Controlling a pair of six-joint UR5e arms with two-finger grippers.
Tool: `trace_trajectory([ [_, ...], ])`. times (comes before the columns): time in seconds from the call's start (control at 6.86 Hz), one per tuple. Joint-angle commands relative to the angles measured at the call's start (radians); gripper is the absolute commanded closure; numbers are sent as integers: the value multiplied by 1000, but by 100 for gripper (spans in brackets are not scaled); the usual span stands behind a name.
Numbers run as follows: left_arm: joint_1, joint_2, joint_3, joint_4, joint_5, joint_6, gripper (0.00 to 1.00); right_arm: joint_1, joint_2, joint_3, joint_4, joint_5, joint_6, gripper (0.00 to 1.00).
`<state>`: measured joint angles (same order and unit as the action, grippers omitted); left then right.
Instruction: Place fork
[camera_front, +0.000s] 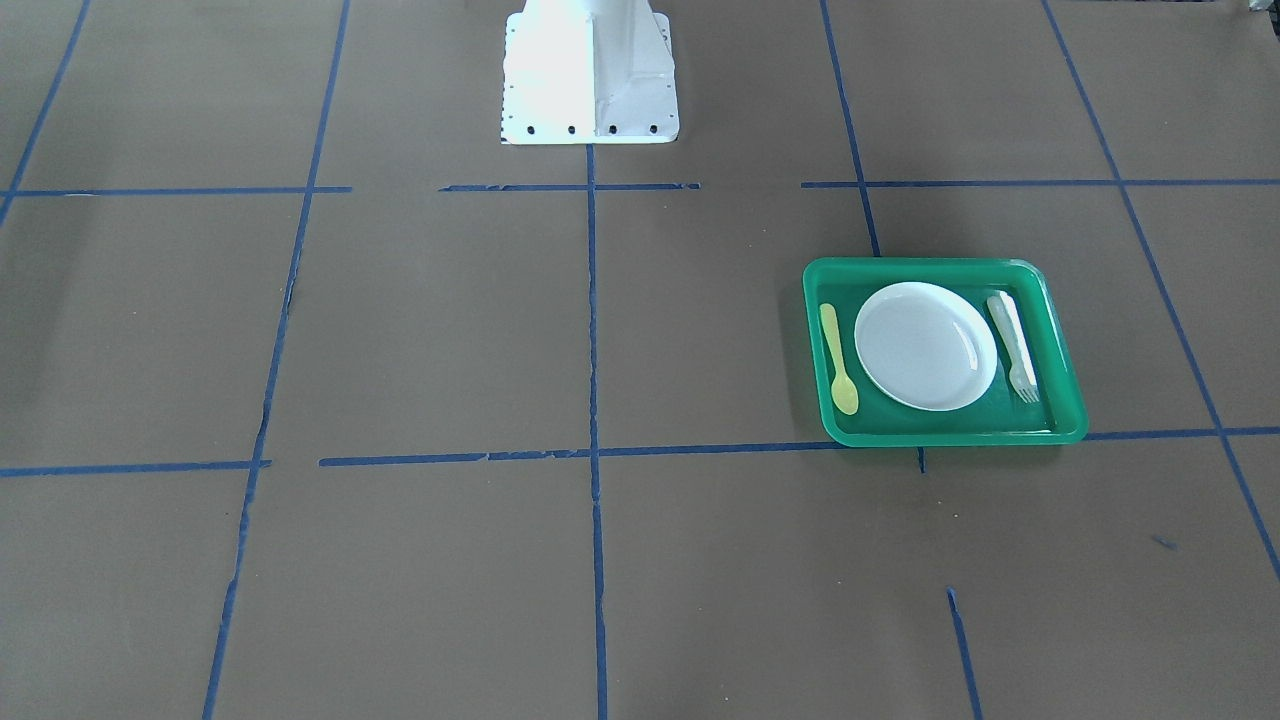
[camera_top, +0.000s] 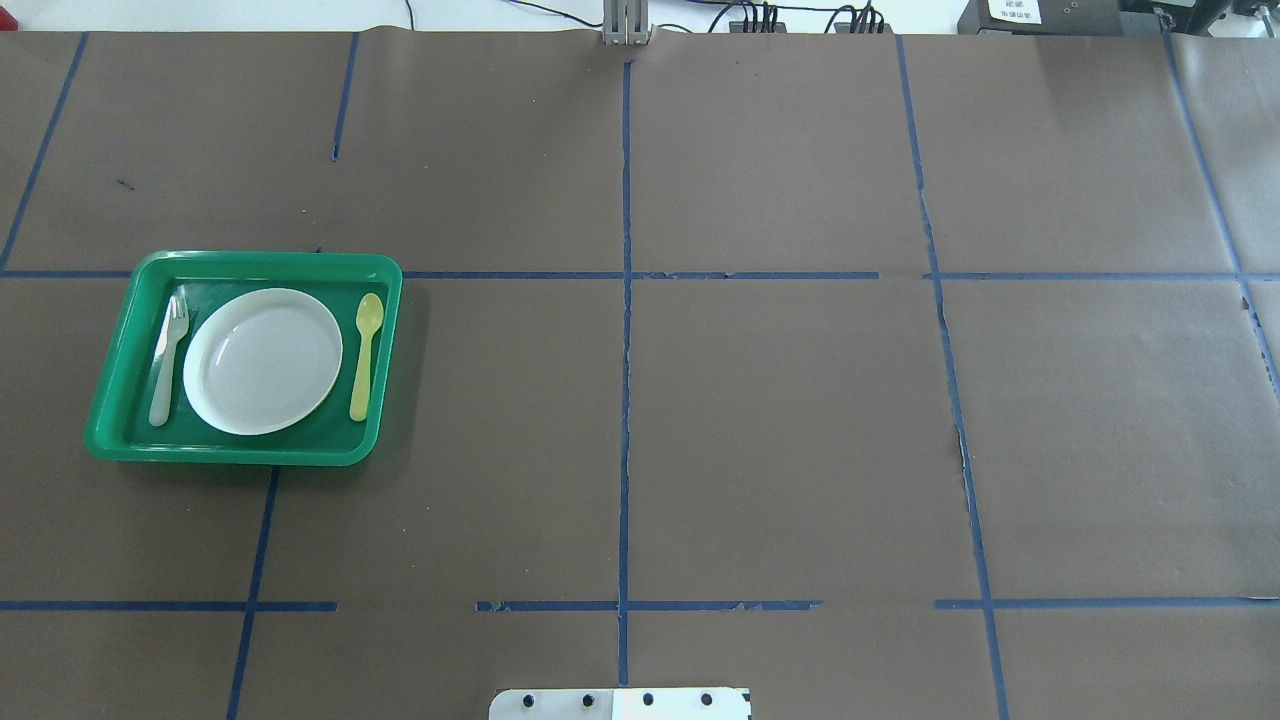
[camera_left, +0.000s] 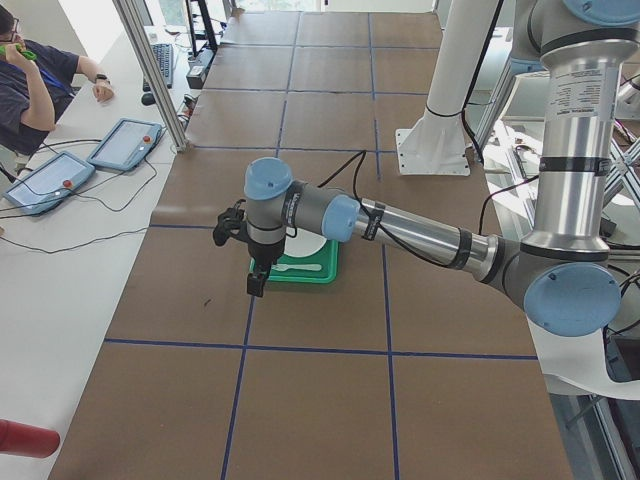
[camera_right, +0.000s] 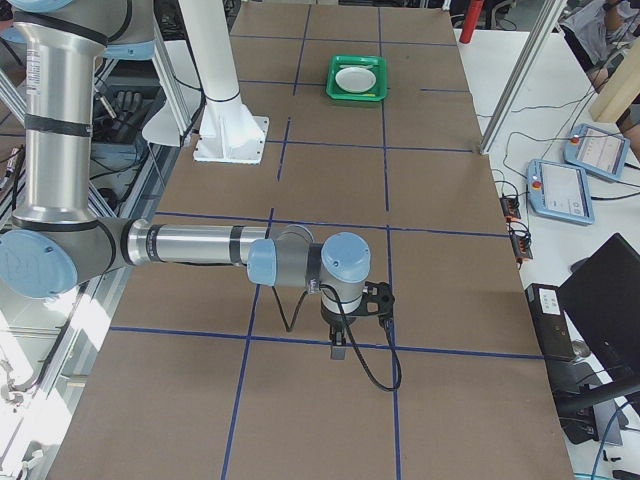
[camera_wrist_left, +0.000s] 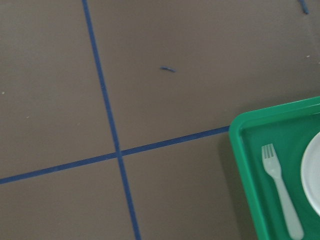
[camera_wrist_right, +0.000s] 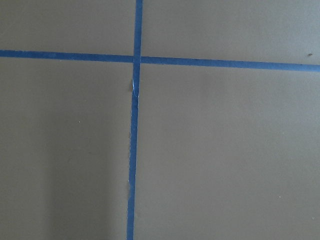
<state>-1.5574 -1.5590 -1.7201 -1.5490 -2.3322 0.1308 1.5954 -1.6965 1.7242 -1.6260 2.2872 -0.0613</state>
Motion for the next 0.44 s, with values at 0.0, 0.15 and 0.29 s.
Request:
trace_trajectory([
  [0.0, -29, 42, 62, 3, -59, 62, 0, 0, 0, 0, 0, 0, 1, 0],
  [0.15, -29, 48, 63, 4, -56, 58, 0, 0, 0, 0, 0, 0, 0, 0],
  [0.29, -29, 48, 63, 7, -52, 55, 0, 0, 0, 0, 0, 0, 0, 0],
])
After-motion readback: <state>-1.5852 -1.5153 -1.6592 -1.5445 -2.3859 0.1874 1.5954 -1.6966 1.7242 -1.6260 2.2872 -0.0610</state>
